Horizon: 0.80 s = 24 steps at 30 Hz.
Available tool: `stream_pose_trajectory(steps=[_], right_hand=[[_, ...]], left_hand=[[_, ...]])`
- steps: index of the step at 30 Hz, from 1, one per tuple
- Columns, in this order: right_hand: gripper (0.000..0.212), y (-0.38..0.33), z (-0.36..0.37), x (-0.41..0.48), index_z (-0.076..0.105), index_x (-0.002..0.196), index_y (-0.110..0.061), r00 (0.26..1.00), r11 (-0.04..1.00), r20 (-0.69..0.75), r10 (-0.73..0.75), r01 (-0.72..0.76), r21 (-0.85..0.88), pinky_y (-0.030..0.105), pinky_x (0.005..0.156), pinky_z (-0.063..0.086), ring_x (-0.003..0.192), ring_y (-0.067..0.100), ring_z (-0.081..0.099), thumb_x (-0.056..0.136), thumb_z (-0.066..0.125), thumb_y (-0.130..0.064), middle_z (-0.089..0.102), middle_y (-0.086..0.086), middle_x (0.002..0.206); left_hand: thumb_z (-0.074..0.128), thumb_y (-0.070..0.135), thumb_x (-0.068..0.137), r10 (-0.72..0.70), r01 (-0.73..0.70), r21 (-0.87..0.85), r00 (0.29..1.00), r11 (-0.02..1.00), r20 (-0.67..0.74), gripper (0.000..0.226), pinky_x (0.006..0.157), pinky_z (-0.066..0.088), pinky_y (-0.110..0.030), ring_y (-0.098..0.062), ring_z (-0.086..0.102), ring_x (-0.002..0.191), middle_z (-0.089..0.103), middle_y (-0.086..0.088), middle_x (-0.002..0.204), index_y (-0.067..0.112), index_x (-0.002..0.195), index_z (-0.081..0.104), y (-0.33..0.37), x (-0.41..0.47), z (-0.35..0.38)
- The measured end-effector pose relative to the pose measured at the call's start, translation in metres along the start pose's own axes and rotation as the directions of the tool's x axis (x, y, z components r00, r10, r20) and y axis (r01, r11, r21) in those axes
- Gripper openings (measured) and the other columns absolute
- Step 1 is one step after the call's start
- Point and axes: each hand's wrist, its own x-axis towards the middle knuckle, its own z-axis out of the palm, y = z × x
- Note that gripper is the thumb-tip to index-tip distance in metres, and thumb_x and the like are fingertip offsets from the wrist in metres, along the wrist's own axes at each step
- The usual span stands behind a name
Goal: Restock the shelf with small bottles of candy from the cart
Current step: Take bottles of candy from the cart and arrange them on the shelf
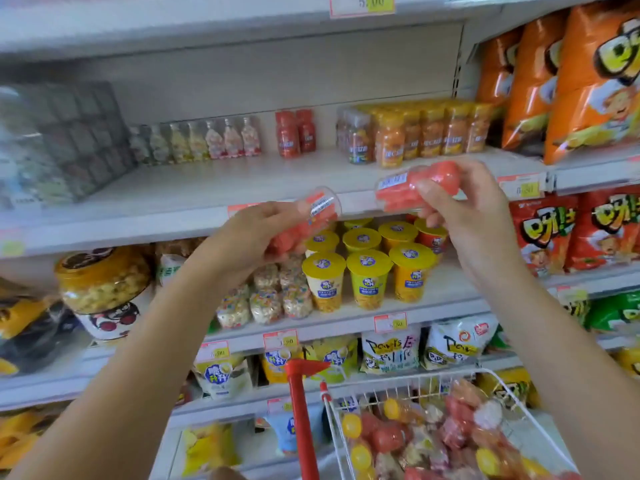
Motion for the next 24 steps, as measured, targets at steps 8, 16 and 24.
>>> stream_pose_trajectory(steps=[8,16,24], right_hand=[[0.032,-0.011,0.091,0.116,0.056,0.094,-0.031,0.966,0.897,0.226,-0.126,0.208,-0.390,0.028,0.070,0.050,0.079,0.013,0.060,0.074,0.080,-0.023,0.060,-0.016,0.085],[0.037,-0.004,0.132,0.194,0.065,0.096,-0.028,0.802,0.597,0.538,0.259,0.305,-0.742,0.030,0.081,0.052,0.094,0.022,0.062,0.074,0.065,0.002,0.066,0.003,0.104],[0.039,-0.018,0.144,0.206,0.053,0.126,-0.023,0.661,0.549,0.584,0.471,0.298,-0.780,0.023,0.083,0.043,0.097,0.011,0.052,0.089,0.061,-0.015,0.052,-0.002,0.118]], left_hand=[[0.075,0.037,0.076,0.217,-0.067,0.386,0.907,0.920,-0.360,0.029,0.068,0.043,-0.025,-0.008,0.051,0.068,0.059,0.008,0.078,0.020,0.094,0.060,0.048,0.071,-0.078],[0.081,0.029,0.072,0.177,0.002,0.571,0.950,0.821,-0.258,0.050,0.078,0.043,-0.025,-0.017,0.059,0.089,0.065,-0.004,0.102,0.010,0.113,0.061,0.043,0.142,-0.103],[0.078,0.029,0.075,0.114,-0.104,0.504,0.993,0.857,0.010,0.060,0.080,0.050,-0.023,-0.008,0.060,0.095,0.062,0.007,0.107,0.025,0.126,0.047,0.033,0.178,-0.102]])
